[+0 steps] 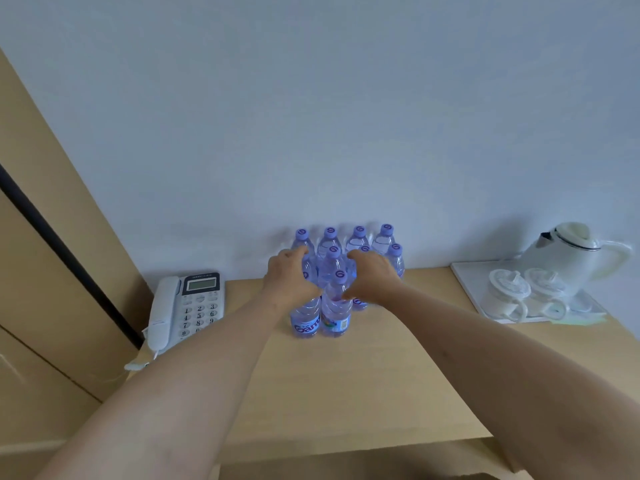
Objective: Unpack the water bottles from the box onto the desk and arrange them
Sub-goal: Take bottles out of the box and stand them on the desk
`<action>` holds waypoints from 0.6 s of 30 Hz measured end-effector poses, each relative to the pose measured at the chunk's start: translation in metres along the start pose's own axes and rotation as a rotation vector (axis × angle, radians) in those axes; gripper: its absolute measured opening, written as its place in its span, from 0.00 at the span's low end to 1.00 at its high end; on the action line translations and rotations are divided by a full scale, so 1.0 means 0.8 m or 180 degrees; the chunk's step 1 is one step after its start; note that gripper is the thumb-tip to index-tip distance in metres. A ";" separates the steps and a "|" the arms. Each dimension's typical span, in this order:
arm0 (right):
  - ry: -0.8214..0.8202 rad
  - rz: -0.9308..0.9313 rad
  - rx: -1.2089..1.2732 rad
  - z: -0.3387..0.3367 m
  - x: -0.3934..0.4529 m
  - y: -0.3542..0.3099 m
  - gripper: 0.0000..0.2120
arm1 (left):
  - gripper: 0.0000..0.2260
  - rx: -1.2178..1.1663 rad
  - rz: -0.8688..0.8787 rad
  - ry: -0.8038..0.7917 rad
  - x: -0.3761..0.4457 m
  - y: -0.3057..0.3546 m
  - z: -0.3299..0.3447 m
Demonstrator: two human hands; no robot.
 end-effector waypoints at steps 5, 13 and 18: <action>0.0189 0.0342 0.0082 -0.014 -0.055 0.032 0.35 | 0.34 0.0129 0.0269 -0.0051 -0.017 0.055 0.003; 0.0412 0.1152 0.0411 -0.022 -0.178 0.143 0.44 | 0.27 0.0492 0.1055 -0.0343 -0.044 0.192 0.072; 0.0540 0.1693 0.0555 -0.022 -0.276 0.235 0.44 | 0.36 0.0816 0.1471 -0.0708 -0.069 0.293 0.156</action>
Point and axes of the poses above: each hand's wrist, its own x-axis towards the middle knuckle, its own z-axis out of the palm, y = z × x, the point moved 6 cm from there along x, towards the middle knuckle, and after that the axes turned 11 degrees about -y, right-handed, at the moved point
